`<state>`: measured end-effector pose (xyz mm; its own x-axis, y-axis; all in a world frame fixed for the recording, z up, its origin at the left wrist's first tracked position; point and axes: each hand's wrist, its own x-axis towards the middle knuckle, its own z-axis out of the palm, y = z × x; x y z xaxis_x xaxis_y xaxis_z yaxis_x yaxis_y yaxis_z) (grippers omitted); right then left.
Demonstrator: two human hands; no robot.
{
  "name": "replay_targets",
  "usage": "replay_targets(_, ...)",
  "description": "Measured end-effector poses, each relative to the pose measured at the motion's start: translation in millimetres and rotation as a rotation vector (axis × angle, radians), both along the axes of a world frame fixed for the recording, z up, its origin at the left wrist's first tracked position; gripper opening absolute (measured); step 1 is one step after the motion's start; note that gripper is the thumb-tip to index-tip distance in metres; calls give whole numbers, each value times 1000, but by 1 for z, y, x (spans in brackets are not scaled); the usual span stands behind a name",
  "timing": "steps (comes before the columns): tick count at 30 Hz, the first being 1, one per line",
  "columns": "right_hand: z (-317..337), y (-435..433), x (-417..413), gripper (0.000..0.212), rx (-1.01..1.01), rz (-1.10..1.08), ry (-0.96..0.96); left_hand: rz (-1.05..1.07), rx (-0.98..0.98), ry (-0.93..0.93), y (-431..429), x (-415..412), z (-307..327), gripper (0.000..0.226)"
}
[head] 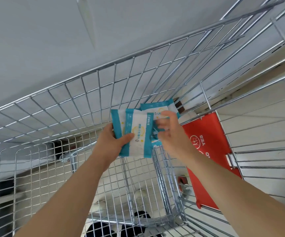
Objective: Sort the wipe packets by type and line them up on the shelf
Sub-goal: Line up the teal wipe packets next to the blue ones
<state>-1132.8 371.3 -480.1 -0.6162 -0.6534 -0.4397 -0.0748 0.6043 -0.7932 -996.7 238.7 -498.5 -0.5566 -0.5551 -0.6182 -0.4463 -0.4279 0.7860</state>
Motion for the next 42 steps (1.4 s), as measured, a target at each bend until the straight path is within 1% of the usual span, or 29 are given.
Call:
replay_targets(2,-10,-5,-15,51,61,-14,200,72,-35,-21,-7,10,-2,40)
replay_targets(4,-21,-11,-25,50,166,93,308,99,-87,-51,-12,21,-6,39)
replay_targets(6,-30,-15,-26,49,242,163,342,95,-105,-74,-14,30,-10,38)
replay_targets(8,-36,-15,-22,52,256,199,347,92,-109,-77,-14,34,-13,35)
replay_targets(12,-45,-18,-20,70,225,179,256,77,-100,-77,-15,32,-18,35)
replay_targets(14,-43,-24,-23,74,272,198,316,81,-115,-84,-15,31,-22,35)
replay_targets(16,-36,-30,-25,71,290,235,396,86,-147,-90,-16,30,-24,34)
replay_targets(19,-31,-34,-24,57,232,104,327,78,-159,-104,-17,30,-30,32)
replay_targets(21,-31,-31,-21,52,204,-29,283,71,-147,-119,-18,30,-34,33)
replay_targets(23,-33,-26,-17,51,184,-117,198,63,-144,-140,-18,31,-38,34)
replay_targets(26,-37,-19,-11,52,172,-193,102,44,-159,-153,-17,31,-37,33)
replay_targets(31,-38,-21,-1,62,94,-331,22,31,-184,-169,-18,34,-36,32)
replay_targets(32,-37,-23,3,59,67,-333,-4,43,-187,-170,-18,36,-36,32)
replay_targets(33,-38,-25,7,52,48,-307,-20,57,-195,-175,-19,39,-37,32)
replay_targets(35,-41,-28,17,28,38,-228,-27,73,-219,-192,-21,48,-39,31)
replay_targets(36,-42,-29,23,20,40,-213,-30,72,-228,-200,-22,52,-40,31)
replay_targets(42,-55,-39,49,15,101,-197,-13,59,-250,-209,-32,77,-43,30)
